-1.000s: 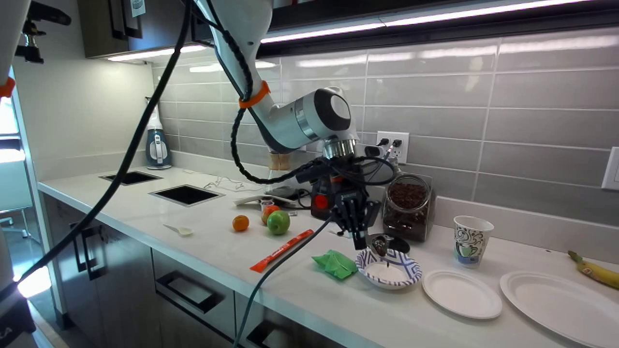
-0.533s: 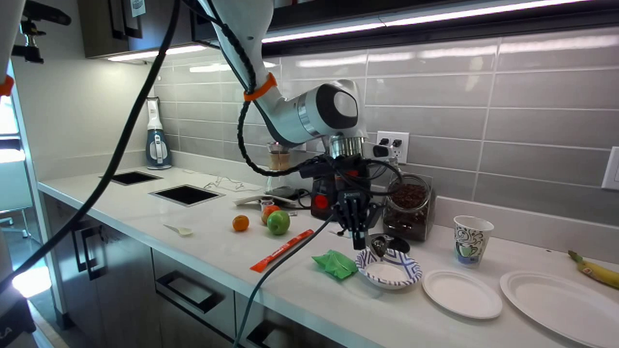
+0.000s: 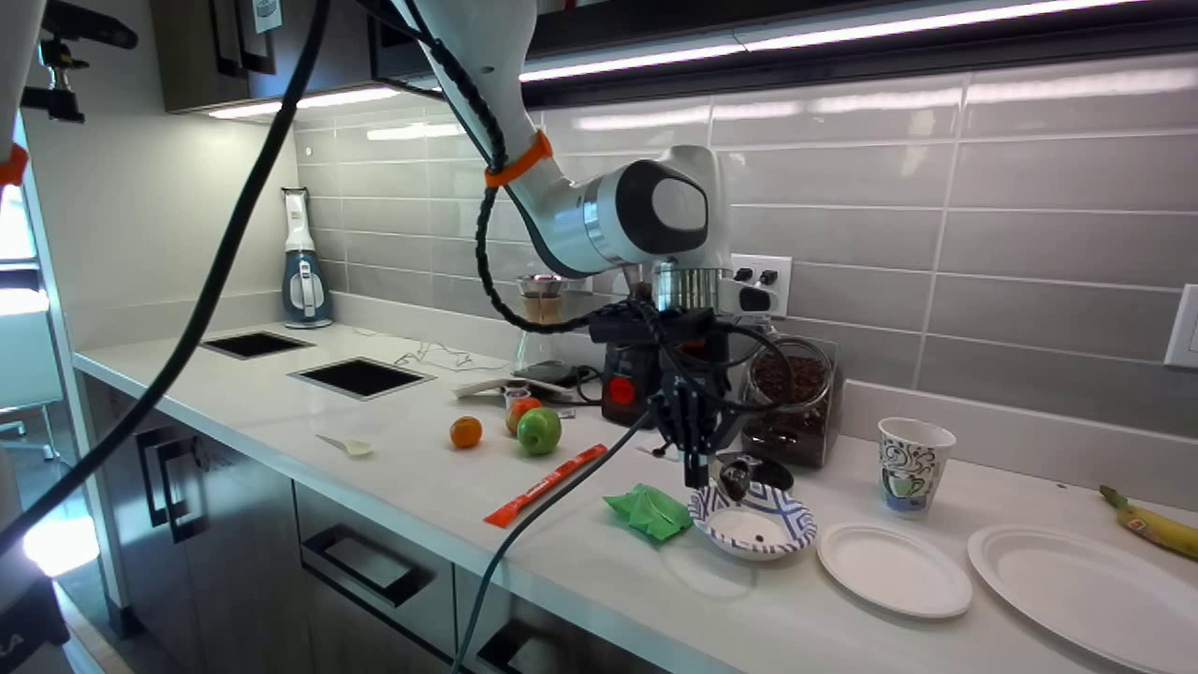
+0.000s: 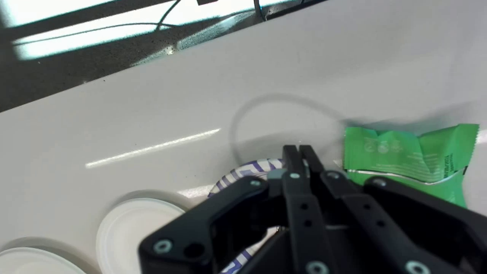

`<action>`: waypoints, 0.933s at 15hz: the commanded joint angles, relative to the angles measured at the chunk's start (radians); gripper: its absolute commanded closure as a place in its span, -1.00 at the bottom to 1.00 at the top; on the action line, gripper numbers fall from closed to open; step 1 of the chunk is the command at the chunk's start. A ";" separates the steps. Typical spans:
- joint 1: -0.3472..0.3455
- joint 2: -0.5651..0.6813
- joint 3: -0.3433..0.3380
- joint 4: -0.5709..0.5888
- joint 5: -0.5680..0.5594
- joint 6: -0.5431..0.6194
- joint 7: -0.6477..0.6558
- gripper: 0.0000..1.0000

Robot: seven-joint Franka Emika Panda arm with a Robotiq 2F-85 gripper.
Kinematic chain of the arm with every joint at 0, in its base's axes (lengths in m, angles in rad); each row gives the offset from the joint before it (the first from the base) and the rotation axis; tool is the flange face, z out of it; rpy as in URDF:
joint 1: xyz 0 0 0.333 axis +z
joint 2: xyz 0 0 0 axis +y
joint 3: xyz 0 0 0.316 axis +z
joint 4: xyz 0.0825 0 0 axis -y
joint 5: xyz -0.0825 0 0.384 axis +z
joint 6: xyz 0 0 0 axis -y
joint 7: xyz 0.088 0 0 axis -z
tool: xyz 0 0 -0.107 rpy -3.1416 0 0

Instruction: Pick up the spoon and scoop some of the contents in the jar and pour them in the bowl

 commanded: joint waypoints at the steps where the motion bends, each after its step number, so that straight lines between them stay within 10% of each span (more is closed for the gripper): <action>1: -0.029 -0.029 0.004 -0.034 0.089 0.035 -0.084 0.98; 14: -0.088 -0.032 0.023 -0.028 0.337 0.035 -0.274 0.98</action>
